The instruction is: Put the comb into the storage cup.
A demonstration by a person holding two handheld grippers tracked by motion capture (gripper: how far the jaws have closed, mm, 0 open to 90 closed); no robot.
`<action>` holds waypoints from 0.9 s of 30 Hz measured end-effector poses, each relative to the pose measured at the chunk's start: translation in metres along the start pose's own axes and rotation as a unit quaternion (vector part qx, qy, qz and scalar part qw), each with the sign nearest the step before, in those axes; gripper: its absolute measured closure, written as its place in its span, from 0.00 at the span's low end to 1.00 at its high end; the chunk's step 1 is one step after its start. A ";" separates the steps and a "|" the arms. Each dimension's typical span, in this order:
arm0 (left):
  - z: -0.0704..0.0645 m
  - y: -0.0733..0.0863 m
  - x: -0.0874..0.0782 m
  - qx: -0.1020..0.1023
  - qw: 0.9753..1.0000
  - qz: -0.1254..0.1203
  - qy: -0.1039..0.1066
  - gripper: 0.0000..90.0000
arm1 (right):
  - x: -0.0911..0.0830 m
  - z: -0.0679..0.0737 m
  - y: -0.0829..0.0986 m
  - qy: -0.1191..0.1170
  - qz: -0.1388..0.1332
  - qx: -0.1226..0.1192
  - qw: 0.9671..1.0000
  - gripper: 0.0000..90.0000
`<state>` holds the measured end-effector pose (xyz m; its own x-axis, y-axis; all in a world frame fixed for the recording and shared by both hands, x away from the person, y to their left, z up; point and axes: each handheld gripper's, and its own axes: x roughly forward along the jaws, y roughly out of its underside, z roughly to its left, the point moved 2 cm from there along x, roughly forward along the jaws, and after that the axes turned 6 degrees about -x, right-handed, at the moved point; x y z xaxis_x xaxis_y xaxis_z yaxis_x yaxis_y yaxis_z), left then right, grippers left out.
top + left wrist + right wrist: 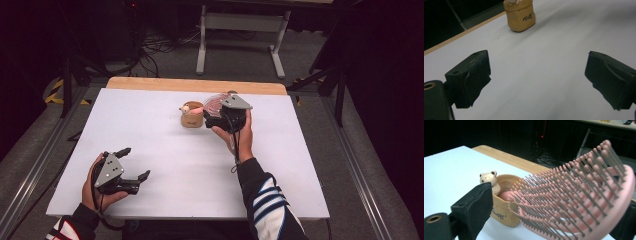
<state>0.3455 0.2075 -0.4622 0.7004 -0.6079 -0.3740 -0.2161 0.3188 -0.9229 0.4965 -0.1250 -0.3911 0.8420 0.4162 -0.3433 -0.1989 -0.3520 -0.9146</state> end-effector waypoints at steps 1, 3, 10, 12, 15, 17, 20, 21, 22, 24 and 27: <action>0.000 0.000 0.000 0.000 1.000 0.000 -0.001 0.08 | 0.000 0.000 0.000 0.000 0.001 0.000 1.000 0.08; 0.001 0.000 0.000 -0.002 1.000 -0.002 0.000 0.08 | 0.000 -0.001 0.000 -0.003 0.000 0.001 1.000 0.07; 0.001 0.000 0.000 0.001 1.000 0.000 0.000 0.08 | 0.000 -0.002 0.001 -0.003 0.002 0.001 1.000 0.05; 0.001 0.000 -0.001 0.003 1.000 0.000 -0.002 0.08 | 0.000 -0.002 0.002 -0.002 0.000 0.000 1.000 0.05; 0.002 0.000 -0.001 -0.001 1.000 -0.003 0.000 0.08 | 0.000 -0.004 0.004 0.000 -0.001 -0.001 1.000 0.04; 0.002 0.000 -0.002 0.000 1.000 -0.003 -0.001 0.08 | 0.000 -0.005 0.004 0.000 -0.002 0.002 1.000 0.04; 0.001 -0.001 -0.002 0.005 1.000 -0.003 0.000 0.08 | -0.003 -0.006 0.004 0.000 -0.003 -0.002 1.000 0.05; 0.000 -0.001 -0.002 0.004 1.000 -0.003 0.002 0.08 | -0.004 -0.007 0.005 0.003 -0.004 -0.005 1.000 0.05; 0.000 -0.001 -0.002 0.005 1.000 -0.004 0.002 0.08 | -0.004 -0.007 0.005 0.003 -0.004 -0.005 1.000 0.05; -0.001 -0.001 -0.002 0.009 1.000 -0.004 0.003 0.08 | -0.006 -0.007 0.006 0.000 -0.012 -0.001 1.000 0.05; -0.002 -0.002 -0.002 0.011 1.000 -0.004 0.003 0.08 | -0.009 -0.009 0.006 0.007 -0.016 -0.007 1.000 0.05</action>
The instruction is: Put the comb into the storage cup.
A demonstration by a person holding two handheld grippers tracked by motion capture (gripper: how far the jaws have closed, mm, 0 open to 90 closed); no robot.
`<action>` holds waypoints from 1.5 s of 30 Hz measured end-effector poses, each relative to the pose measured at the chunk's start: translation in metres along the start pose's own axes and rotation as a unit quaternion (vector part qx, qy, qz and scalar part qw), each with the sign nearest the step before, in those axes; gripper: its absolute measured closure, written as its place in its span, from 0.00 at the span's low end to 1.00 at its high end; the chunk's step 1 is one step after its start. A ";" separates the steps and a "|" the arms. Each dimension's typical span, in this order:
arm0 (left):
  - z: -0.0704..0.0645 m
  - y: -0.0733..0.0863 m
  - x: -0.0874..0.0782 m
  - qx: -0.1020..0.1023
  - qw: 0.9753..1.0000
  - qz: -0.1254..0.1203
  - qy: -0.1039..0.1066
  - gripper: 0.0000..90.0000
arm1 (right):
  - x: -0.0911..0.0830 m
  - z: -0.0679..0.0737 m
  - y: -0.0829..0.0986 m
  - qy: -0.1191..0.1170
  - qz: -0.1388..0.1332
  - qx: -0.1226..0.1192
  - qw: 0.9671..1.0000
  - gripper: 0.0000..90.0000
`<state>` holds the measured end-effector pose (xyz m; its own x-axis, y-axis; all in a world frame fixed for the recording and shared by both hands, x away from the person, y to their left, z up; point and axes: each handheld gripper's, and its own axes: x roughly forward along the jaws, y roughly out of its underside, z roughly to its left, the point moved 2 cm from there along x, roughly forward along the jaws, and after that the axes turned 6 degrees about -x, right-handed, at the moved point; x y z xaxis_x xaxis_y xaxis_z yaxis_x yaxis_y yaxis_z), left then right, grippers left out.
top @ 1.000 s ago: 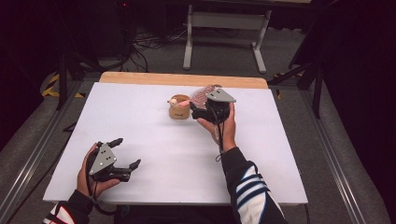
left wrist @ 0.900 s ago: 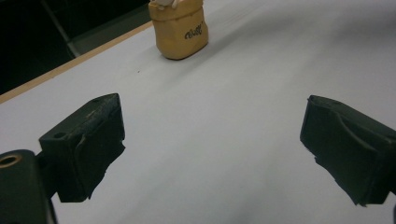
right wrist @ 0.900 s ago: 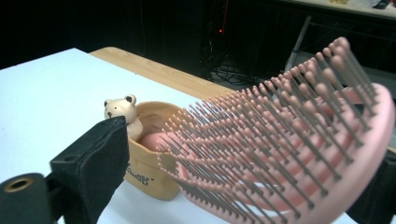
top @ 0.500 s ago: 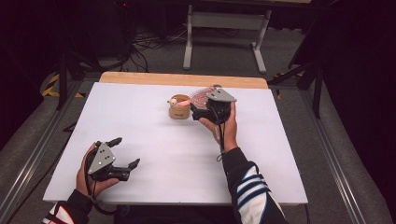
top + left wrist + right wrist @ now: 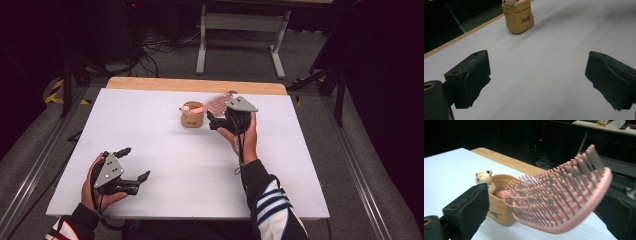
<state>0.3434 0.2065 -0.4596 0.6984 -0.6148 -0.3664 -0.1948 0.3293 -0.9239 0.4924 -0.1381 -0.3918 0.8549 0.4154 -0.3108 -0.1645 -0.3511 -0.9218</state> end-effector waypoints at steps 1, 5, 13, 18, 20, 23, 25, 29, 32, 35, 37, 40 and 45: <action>0.000 0.000 0.000 0.000 1.000 -0.001 0.001 0.08 | -0.001 0.000 0.000 0.003 -0.002 0.000 1.000 0.05; -0.001 0.000 0.000 -0.002 1.000 -0.002 0.004 0.08 | -0.007 -0.004 -0.002 0.002 -0.015 -0.006 1.000 0.05; -0.002 0.000 -0.001 0.004 1.000 0.001 0.002 0.08 | -0.016 -0.011 -0.001 0.012 -0.022 -0.020 0.999 0.05; -0.002 0.000 0.000 0.004 1.000 0.003 0.002 0.08 | -0.023 -0.015 0.000 0.014 -0.024 -0.025 0.999 0.05; -0.002 0.000 0.000 0.005 1.000 0.003 0.002 0.08 | -0.026 -0.015 0.001 0.011 -0.028 -0.026 0.999 0.05; -0.002 0.000 -0.001 0.004 1.000 0.003 0.000 0.08 | -0.030 -0.014 0.002 0.009 -0.026 -0.035 0.999 0.05; -0.002 0.000 -0.001 0.006 1.000 0.004 -0.001 0.08 | -0.032 -0.014 0.003 0.018 -0.020 -0.043 0.999 0.06; -0.001 0.000 -0.002 0.003 1.000 0.002 -0.001 0.08 | -0.038 -0.014 0.006 0.017 -0.023 -0.041 0.999 0.06; -0.001 0.000 -0.002 0.005 1.000 0.003 -0.002 0.08 | -0.043 -0.011 0.009 0.022 -0.029 -0.051 0.998 0.06; -0.001 0.000 -0.001 0.005 1.000 0.004 -0.002 0.08 | -0.046 -0.009 0.011 0.014 -0.029 -0.056 0.998 0.06; -0.002 0.000 0.000 0.005 1.000 0.005 0.000 0.08 | -0.050 -0.008 0.013 0.010 -0.038 -0.054 0.998 0.06; -0.003 0.000 0.002 0.010 1.000 0.009 0.001 0.08 | -0.054 -0.006 0.015 0.007 -0.048 -0.050 0.998 0.06; -0.006 0.000 0.002 0.017 1.000 0.011 0.005 0.08 | -0.060 -0.007 0.015 0.010 -0.053 -0.054 0.997 0.06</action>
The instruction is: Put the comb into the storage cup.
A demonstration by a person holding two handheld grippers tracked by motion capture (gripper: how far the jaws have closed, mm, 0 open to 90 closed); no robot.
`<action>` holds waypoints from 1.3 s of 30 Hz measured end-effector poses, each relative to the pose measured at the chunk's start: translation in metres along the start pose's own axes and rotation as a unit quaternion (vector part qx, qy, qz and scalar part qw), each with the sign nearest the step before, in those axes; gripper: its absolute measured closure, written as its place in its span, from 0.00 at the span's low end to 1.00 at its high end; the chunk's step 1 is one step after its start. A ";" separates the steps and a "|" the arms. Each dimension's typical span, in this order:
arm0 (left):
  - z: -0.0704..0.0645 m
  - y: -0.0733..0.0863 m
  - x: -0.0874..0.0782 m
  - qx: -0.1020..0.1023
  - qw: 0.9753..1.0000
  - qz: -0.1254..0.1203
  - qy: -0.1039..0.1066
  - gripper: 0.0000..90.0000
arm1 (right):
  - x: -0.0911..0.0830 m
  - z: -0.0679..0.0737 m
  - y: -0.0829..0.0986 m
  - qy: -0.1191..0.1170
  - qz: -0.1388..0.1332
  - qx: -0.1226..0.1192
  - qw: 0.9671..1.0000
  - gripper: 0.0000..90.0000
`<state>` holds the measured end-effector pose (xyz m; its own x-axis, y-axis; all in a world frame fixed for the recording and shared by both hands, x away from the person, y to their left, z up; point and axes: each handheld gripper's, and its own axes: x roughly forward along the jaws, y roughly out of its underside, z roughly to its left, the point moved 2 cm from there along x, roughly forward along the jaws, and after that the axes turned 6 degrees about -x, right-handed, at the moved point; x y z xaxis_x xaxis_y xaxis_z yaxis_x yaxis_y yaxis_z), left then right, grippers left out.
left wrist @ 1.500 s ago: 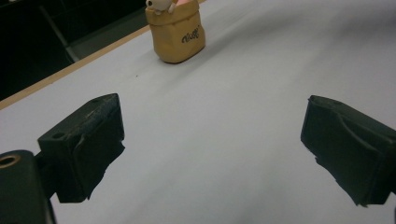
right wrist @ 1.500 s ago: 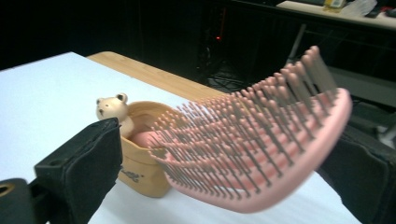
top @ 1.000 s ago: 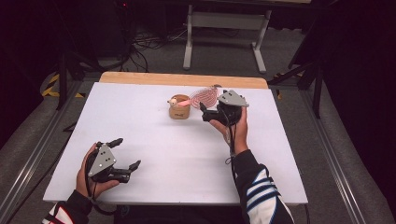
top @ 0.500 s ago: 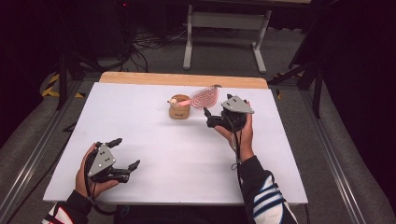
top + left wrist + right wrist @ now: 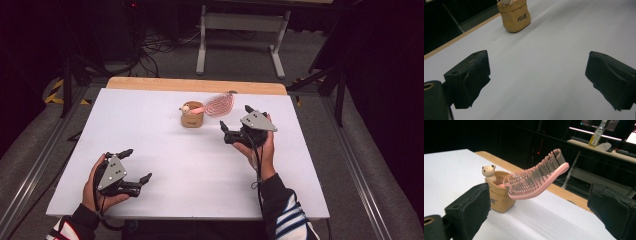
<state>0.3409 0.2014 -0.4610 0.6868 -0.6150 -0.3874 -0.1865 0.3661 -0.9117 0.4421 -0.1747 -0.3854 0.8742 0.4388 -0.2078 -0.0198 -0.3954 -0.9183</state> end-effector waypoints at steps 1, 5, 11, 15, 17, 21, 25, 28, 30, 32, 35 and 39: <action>0.000 0.000 0.000 0.000 1.000 0.000 0.000 0.08 | 0.000 0.000 0.000 0.000 0.000 0.000 1.000 0.06; -0.001 0.000 0.000 0.003 1.000 0.000 -0.001 0.08 | -0.009 0.001 -0.005 -0.001 -0.010 -0.007 1.000 0.07; -0.001 0.000 -0.001 0.002 1.000 -0.001 -0.002 0.08 | -0.017 0.004 -0.010 -0.001 -0.021 -0.019 1.000 0.07; -0.001 -0.001 -0.002 0.002 1.000 -0.001 -0.002 0.08 | -0.022 0.007 -0.013 -0.006 -0.027 -0.023 0.999 0.07; -0.001 -0.001 -0.002 0.003 1.000 -0.001 -0.002 0.08 | -0.024 0.008 -0.014 -0.011 -0.027 -0.027 0.999 0.07; -0.001 -0.001 -0.003 0.004 1.000 -0.002 -0.002 0.08 | -0.028 0.011 -0.016 -0.018 -0.032 -0.027 0.999 0.07; -0.001 -0.001 -0.003 0.003 1.000 -0.002 -0.001 0.08 | -0.033 0.014 -0.018 -0.021 -0.036 -0.033 0.999 0.07; -0.001 -0.001 -0.002 0.004 1.000 -0.002 0.000 0.08 | -0.037 0.014 -0.018 -0.023 -0.037 -0.034 0.998 0.07; -0.001 -0.001 -0.002 0.005 1.000 -0.001 0.000 0.08 | -0.038 0.014 -0.018 -0.023 -0.038 -0.034 0.998 0.07; -0.001 -0.001 -0.002 0.005 1.000 0.000 0.000 0.08 | -0.040 0.015 -0.018 -0.026 -0.038 -0.035 0.998 0.07; -0.002 -0.001 -0.002 0.006 1.000 0.000 -0.001 0.08 | -0.042 0.018 -0.017 -0.030 -0.039 -0.040 0.998 0.07; -0.002 -0.001 -0.002 0.006 1.000 0.000 -0.001 0.08 | -0.045 0.018 -0.017 -0.035 -0.041 -0.039 0.998 0.07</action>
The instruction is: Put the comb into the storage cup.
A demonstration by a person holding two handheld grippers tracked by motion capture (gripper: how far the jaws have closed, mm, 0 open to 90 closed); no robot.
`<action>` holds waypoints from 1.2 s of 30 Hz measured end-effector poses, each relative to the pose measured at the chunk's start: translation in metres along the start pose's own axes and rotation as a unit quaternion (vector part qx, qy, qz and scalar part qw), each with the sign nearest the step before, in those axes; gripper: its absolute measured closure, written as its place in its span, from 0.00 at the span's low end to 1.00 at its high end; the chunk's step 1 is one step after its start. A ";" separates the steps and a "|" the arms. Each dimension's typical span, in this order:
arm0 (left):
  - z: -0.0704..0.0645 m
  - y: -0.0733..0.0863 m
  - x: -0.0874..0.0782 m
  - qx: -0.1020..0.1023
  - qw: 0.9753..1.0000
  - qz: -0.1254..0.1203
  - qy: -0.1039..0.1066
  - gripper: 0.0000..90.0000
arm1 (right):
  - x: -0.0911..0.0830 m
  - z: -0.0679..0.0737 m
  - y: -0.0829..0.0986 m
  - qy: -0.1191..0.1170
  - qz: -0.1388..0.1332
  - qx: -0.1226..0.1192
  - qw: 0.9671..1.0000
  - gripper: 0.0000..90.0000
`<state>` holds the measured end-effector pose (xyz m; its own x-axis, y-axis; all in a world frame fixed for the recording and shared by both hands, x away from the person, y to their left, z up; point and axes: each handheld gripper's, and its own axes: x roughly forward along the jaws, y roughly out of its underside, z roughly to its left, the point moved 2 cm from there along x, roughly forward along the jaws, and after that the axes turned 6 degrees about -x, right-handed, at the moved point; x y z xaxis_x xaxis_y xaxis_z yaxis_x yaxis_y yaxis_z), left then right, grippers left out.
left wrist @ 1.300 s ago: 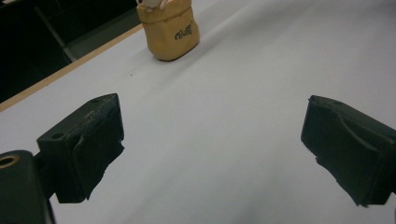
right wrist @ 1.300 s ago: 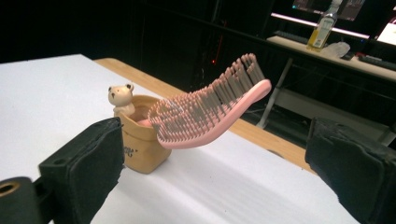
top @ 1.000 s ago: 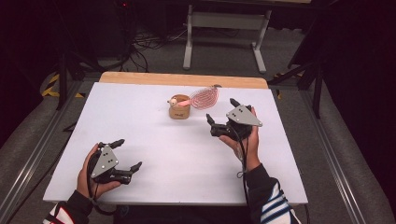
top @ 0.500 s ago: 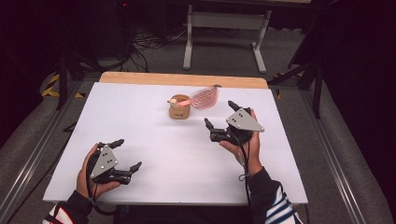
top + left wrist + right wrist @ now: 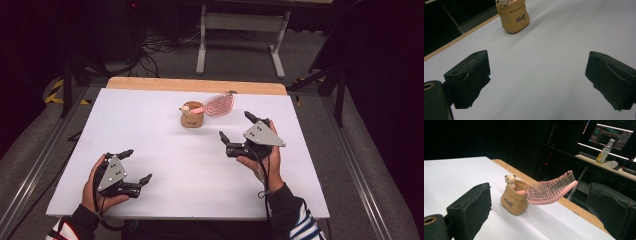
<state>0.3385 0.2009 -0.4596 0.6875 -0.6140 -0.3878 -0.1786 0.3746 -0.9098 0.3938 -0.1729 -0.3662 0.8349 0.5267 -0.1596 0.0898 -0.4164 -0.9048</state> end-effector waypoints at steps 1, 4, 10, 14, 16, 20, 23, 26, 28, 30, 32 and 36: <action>0.000 0.000 0.000 0.000 1.000 0.000 0.000 0.08 | 0.000 0.000 0.000 0.000 0.000 0.000 1.000 0.07; 0.000 0.000 0.000 0.000 1.000 0.000 0.000 0.08 | -0.002 0.001 0.000 -0.002 -0.001 -0.001 1.000 0.07; -0.001 0.000 0.000 0.001 1.000 0.001 0.000 0.08 | -0.006 0.003 -0.001 -0.003 -0.002 -0.007 1.000 0.07; -0.001 0.000 0.000 0.002 1.000 0.000 0.001 0.08 | -0.007 0.005 -0.001 -0.007 -0.002 -0.009 1.000 0.07; -0.001 0.000 0.000 0.001 1.000 0.001 0.000 0.08 | -0.008 0.006 -0.001 -0.007 -0.002 -0.012 1.000 0.07; -0.001 0.000 0.000 0.002 1.000 0.001 0.001 0.08 | -0.011 0.008 -0.001 -0.012 -0.004 -0.009 1.000 0.08; -0.001 0.000 0.000 0.002 1.000 0.001 0.002 0.08 | -0.011 0.009 -0.001 -0.013 -0.005 -0.009 1.000 0.08; -0.001 0.000 0.000 0.004 1.000 0.002 0.003 0.08 | -0.012 0.011 0.000 -0.014 -0.005 -0.013 1.000 0.08; -0.001 -0.001 -0.001 0.004 1.000 0.000 0.002 0.08 | -0.013 0.011 0.001 -0.017 -0.003 -0.010 1.000 0.08; -0.001 -0.001 -0.001 0.004 1.000 0.000 0.001 0.08 | -0.014 0.012 0.001 -0.019 -0.003 -0.009 1.000 0.08; -0.001 -0.001 -0.001 0.005 1.000 0.000 0.002 0.08 | -0.015 0.013 0.002 -0.017 -0.003 -0.015 1.000 0.08; -0.001 -0.001 -0.001 0.004 1.000 -0.001 0.001 0.08 | -0.016 0.015 0.002 -0.019 -0.002 -0.019 1.000 0.08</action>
<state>0.3372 0.2006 -0.4586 0.6860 -0.6163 -0.3867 -0.1724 0.3787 -0.9093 0.3723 -0.1712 -0.3713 0.8129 0.5562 -0.1726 0.1141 -0.4427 -0.8894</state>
